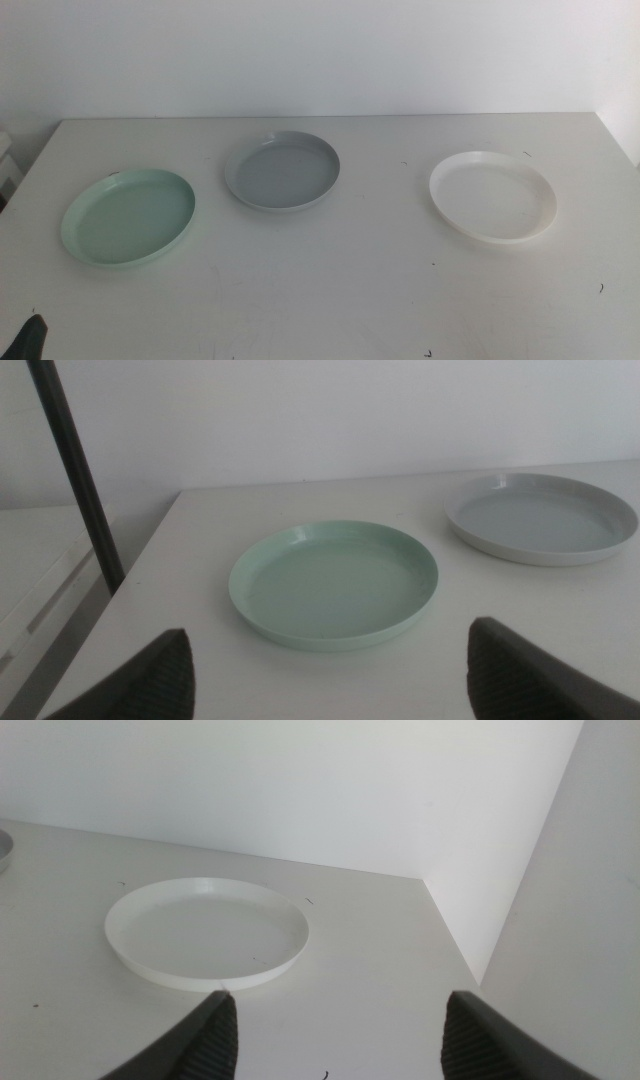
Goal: Stack the three bowls on top of each other.
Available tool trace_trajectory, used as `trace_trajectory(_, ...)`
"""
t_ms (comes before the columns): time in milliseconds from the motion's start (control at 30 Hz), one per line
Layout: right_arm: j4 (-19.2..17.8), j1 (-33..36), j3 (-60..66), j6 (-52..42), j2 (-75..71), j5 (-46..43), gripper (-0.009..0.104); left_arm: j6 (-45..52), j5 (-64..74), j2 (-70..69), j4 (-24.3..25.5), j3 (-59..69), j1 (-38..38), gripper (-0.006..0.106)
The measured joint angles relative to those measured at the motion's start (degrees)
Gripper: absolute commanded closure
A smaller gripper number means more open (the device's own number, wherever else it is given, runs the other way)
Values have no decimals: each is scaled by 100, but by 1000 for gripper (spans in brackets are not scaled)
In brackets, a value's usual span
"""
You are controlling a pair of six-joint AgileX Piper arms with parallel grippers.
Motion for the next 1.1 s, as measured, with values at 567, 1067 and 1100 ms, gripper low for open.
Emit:
trace_trajectory(567, 0, 0, 0, 0, 0, 0, 43, -194, 740, 2809, -37, -2283, 0, -4)
trace_trajectory(1067, 0, 0, 0, 0, 0, 0, 43, -194, 3599, 4665, -43, -5797, 0, -4)
trace_trajectory(1100, 0, 0, 0, 0, 0, 0, 43, -194, 3709, 4763, -43, -6045, 0, -4)
